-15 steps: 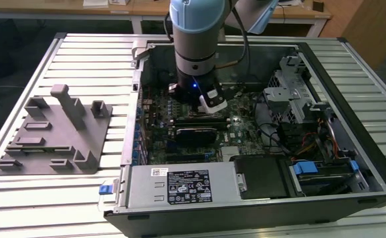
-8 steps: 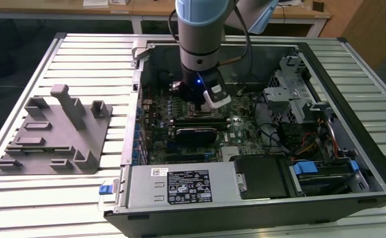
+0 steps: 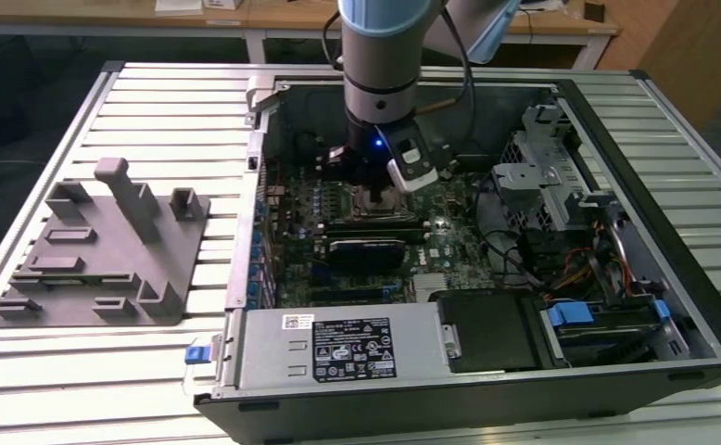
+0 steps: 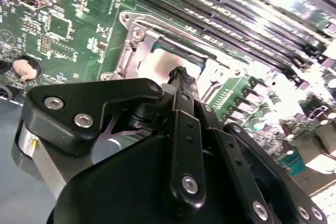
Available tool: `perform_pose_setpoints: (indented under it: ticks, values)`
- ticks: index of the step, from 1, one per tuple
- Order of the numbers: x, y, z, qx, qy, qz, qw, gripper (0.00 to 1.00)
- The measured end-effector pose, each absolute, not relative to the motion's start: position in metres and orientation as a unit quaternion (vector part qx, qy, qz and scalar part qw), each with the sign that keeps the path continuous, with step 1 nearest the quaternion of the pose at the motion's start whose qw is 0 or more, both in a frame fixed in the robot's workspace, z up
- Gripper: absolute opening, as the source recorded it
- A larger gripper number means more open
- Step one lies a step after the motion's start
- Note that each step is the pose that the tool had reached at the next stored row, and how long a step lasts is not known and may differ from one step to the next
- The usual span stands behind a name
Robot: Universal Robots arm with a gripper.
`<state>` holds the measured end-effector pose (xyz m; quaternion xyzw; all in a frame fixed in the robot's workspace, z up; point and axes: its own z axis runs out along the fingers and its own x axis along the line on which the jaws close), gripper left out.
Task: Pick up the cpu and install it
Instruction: 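Install the second cpu locking lever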
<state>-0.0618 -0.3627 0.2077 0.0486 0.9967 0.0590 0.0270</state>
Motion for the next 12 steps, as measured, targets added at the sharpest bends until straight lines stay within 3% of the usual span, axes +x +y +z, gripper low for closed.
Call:
perform_pose_setpoints:
  ticks: [12]
  values:
    - [-0.0535, -0.3572, 0.2077, 0.048, 0.997, 0.048, 0.028, 0.11]
